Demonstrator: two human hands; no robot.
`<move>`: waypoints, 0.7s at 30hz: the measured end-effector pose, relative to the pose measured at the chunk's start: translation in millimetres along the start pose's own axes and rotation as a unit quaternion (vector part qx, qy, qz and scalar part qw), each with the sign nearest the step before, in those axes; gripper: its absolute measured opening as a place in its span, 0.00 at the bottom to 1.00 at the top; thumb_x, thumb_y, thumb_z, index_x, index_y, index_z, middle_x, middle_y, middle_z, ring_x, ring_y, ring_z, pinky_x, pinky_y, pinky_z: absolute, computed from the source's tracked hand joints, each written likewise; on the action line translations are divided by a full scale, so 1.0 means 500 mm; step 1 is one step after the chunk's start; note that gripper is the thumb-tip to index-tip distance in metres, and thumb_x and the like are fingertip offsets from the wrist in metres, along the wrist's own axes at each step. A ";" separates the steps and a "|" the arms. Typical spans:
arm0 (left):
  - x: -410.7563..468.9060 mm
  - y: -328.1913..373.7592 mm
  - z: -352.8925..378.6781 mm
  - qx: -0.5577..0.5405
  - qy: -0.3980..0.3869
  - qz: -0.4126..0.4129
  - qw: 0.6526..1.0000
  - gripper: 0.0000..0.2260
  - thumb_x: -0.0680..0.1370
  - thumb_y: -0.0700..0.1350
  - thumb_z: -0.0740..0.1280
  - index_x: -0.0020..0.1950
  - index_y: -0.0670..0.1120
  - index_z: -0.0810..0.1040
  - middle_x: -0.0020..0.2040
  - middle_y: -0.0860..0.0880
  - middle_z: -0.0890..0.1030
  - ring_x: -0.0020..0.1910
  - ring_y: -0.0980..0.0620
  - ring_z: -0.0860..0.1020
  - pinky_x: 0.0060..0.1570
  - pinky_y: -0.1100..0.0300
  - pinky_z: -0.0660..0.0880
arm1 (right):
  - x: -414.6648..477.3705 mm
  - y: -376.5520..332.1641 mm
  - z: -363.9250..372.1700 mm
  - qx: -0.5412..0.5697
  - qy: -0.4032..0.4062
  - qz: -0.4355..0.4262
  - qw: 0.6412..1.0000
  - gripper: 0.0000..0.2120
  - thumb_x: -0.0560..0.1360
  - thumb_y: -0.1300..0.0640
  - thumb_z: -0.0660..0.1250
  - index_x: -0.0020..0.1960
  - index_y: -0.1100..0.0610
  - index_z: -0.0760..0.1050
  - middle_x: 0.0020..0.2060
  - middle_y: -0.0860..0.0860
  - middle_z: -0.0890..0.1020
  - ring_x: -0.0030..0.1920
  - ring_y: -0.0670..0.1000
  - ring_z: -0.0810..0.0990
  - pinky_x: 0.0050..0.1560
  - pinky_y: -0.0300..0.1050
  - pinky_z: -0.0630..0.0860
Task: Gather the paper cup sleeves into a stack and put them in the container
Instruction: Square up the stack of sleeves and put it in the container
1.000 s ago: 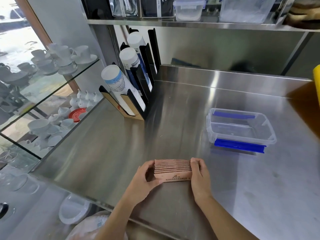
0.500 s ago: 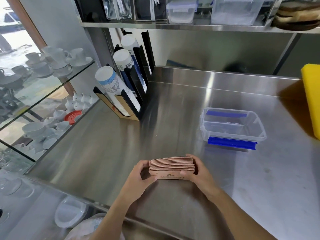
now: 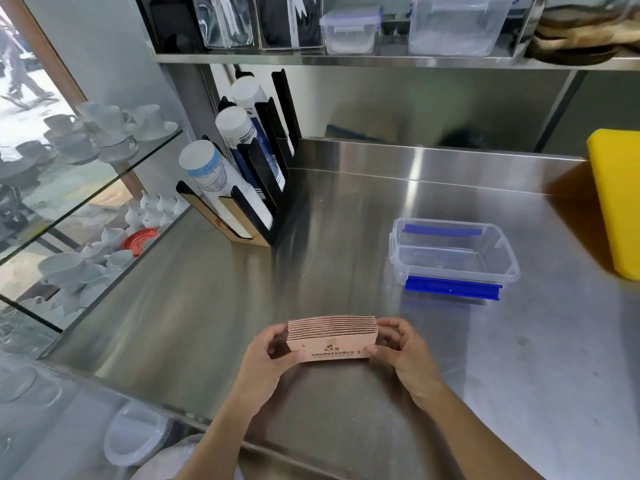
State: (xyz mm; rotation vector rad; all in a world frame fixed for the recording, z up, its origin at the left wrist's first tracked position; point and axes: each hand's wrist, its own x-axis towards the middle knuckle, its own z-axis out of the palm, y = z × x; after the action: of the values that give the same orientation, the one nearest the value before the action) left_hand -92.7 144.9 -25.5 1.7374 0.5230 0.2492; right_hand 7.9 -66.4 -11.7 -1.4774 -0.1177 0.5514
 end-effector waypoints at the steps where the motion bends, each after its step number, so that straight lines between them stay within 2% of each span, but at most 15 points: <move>1: 0.001 0.001 0.003 -0.013 -0.001 -0.004 1.000 0.20 0.65 0.33 0.75 0.50 0.53 0.79 0.48 0.49 0.85 0.48 0.51 0.82 0.51 0.62 0.75 | -0.001 -0.001 -0.002 0.012 0.011 -0.001 1.000 0.19 0.65 0.76 0.69 0.48 0.57 0.72 0.48 0.57 0.83 0.47 0.54 0.81 0.44 0.38 0.80; 4: 0.006 0.010 0.023 -0.057 -0.007 -0.004 0.998 0.20 0.64 0.30 0.74 0.51 0.48 0.79 0.43 0.56 0.87 0.40 0.59 0.82 0.41 0.71 0.75 | -0.005 -0.011 -0.015 0.040 0.037 -0.001 0.999 0.17 0.66 0.76 0.68 0.48 0.58 0.71 0.46 0.56 0.84 0.44 0.52 0.83 0.42 0.37 0.81; 5: 0.009 0.017 0.032 -0.062 -0.001 -0.001 0.998 0.19 0.64 0.30 0.74 0.50 0.48 0.78 0.40 0.57 0.87 0.34 0.62 0.79 0.36 0.74 0.72 | -0.006 -0.017 -0.021 0.048 0.043 -0.001 0.998 0.17 0.67 0.76 0.67 0.48 0.58 0.71 0.45 0.56 0.84 0.42 0.49 0.84 0.39 0.36 0.81; 7: 0.022 0.034 0.053 -0.077 0.015 0.001 0.997 0.18 0.62 0.31 0.76 0.43 0.48 0.76 0.34 0.55 0.86 0.25 0.62 0.72 0.28 0.73 0.67 | -0.005 -0.035 -0.035 0.061 0.061 -0.004 0.996 0.15 0.68 0.75 0.67 0.47 0.58 0.70 0.43 0.55 0.84 0.36 0.45 0.84 0.27 0.32 0.76; 9: 0.035 0.061 0.078 -0.106 0.038 -0.001 0.994 0.18 0.59 0.36 0.78 0.36 0.50 0.70 0.29 0.50 0.82 0.25 0.56 0.70 0.26 0.65 0.66 | -0.003 -0.059 -0.051 0.072 0.086 -0.013 0.994 0.14 0.69 0.74 0.66 0.46 0.57 0.70 0.42 0.55 0.84 0.29 0.44 0.81 0.21 0.33 0.69; 12: 0.056 0.115 0.126 -0.110 0.058 0.011 0.992 0.19 0.56 0.47 0.77 0.26 0.52 0.65 0.29 0.45 0.66 0.31 0.52 0.67 0.30 0.58 0.58 | 0.004 -0.100 -0.081 0.091 0.118 -0.030 0.988 0.13 0.71 0.72 0.65 0.45 0.56 0.68 0.38 0.54 0.86 0.22 0.44 0.73 0.19 0.34 0.65; 13: 0.067 0.136 0.148 -0.111 0.052 0.018 0.992 0.20 0.58 0.46 0.78 0.25 0.52 0.64 0.29 0.46 0.66 0.31 0.53 0.68 0.30 0.59 0.58 | 0.009 -0.118 -0.097 0.096 0.134 -0.031 0.986 0.12 0.72 0.72 0.65 0.45 0.57 0.67 0.38 0.54 0.86 0.21 0.44 0.72 0.19 0.34 0.65; 15: 0.087 0.170 0.181 -0.108 0.048 0.026 0.993 0.23 0.63 0.42 0.77 0.25 0.51 0.62 0.26 0.52 0.65 0.24 0.58 0.66 0.25 0.65 0.59 | 0.018 -0.156 -0.116 0.103 0.156 -0.024 0.982 0.12 0.72 0.72 0.64 0.46 0.57 0.66 0.38 0.56 0.84 0.18 0.43 0.71 0.17 0.33 0.63; 17: 0.112 0.208 0.221 -0.103 0.048 0.028 0.993 0.24 0.67 0.41 0.75 0.26 0.50 0.59 0.25 0.53 0.66 0.20 0.60 0.63 0.19 0.68 0.56 | 0.035 -0.194 -0.145 0.112 0.178 -0.019 0.977 0.13 0.72 0.72 0.63 0.47 0.57 0.65 0.32 0.54 0.81 0.15 0.42 0.67 0.15 0.33 0.60; 19: 0.139 0.243 0.259 -0.082 0.053 0.028 0.995 0.23 0.69 0.42 0.73 0.27 0.49 0.59 0.23 0.54 0.69 0.19 0.58 0.63 0.18 0.67 0.57 | 0.058 -0.230 -0.176 0.103 0.189 0.001 0.977 0.14 0.72 0.72 0.63 0.50 0.57 0.64 0.27 0.53 0.79 0.14 0.43 0.62 0.14 0.33 0.58; 21: 0.167 0.276 0.292 -0.056 0.046 0.021 0.997 0.21 0.71 0.43 0.72 0.29 0.47 0.60 0.24 0.52 0.69 0.21 0.55 0.65 0.20 0.62 0.61 | 0.083 -0.258 -0.207 0.084 0.202 0.031 0.975 0.15 0.73 0.71 0.63 0.53 0.58 0.63 0.30 0.57 0.77 0.14 0.43 0.60 0.14 0.34 0.57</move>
State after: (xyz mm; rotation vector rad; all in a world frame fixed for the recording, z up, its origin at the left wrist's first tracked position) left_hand 73.1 36.3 64.3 1.6341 0.5293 0.3824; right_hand 121.9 -142.5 90.0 -1.4019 0.2887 0.2942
